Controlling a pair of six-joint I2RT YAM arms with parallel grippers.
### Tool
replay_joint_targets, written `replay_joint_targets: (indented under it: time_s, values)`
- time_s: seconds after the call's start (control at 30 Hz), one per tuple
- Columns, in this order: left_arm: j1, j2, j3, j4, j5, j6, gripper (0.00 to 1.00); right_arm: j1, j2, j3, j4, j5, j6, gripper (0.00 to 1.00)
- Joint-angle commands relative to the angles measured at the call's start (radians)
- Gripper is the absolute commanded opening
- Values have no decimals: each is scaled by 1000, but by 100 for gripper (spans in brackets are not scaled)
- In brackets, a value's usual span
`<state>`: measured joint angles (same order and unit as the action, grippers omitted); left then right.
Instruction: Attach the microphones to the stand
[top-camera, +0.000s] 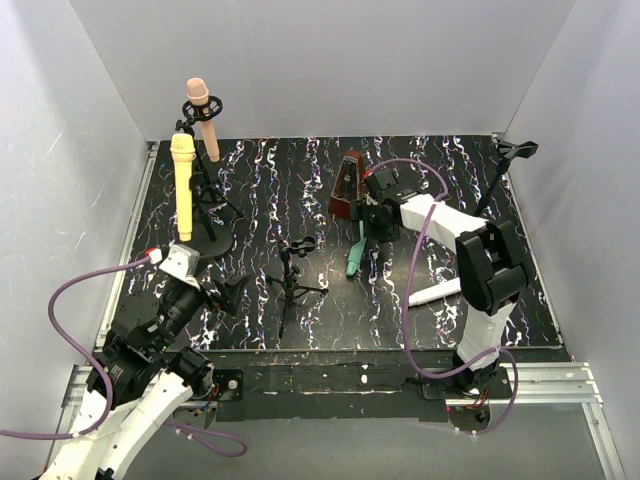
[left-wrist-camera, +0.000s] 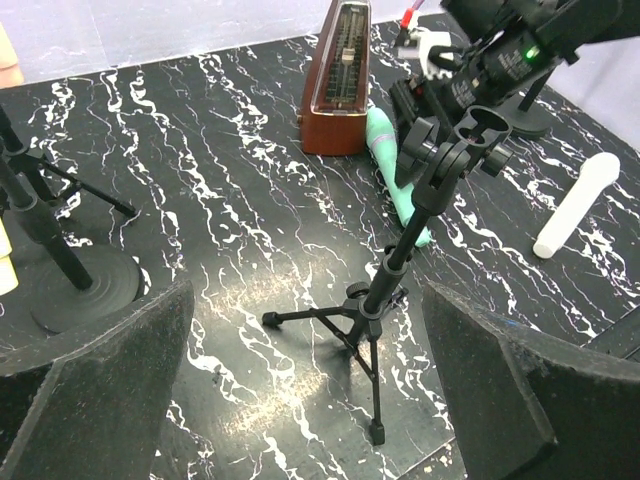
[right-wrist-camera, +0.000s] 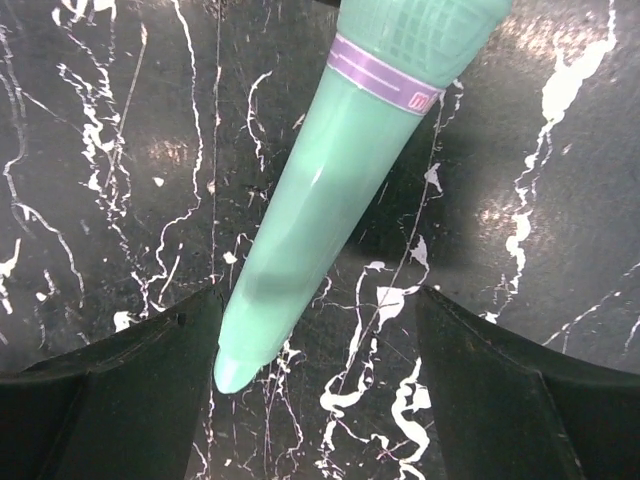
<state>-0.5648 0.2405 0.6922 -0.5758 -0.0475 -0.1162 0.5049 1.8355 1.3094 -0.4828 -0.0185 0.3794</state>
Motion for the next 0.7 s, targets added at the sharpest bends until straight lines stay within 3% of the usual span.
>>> replay_joint_targets:
  time_s: [0.0, 0.23, 0.47, 0.57, 0.67]
  values:
    - [5, -15, -11, -6, -25, -10, 98, 64, 24, 27, 39, 83, 30, 82]
    - [5, -23, -14, -4, -20, -8, 98, 76, 96, 31, 20, 107, -2, 72]
    - [5, -9, -17, 5, 6, -5, 98, 72, 58, -61, 62, 103, -30, 59]
    - [5, -6, -17, 8, 21, -5, 98, 61, 36, -81, 67, 103, -48, 49]
    - [5, -9, -23, 20, 47, -11, 98, 32, 4, -116, 75, 85, -77, 30]
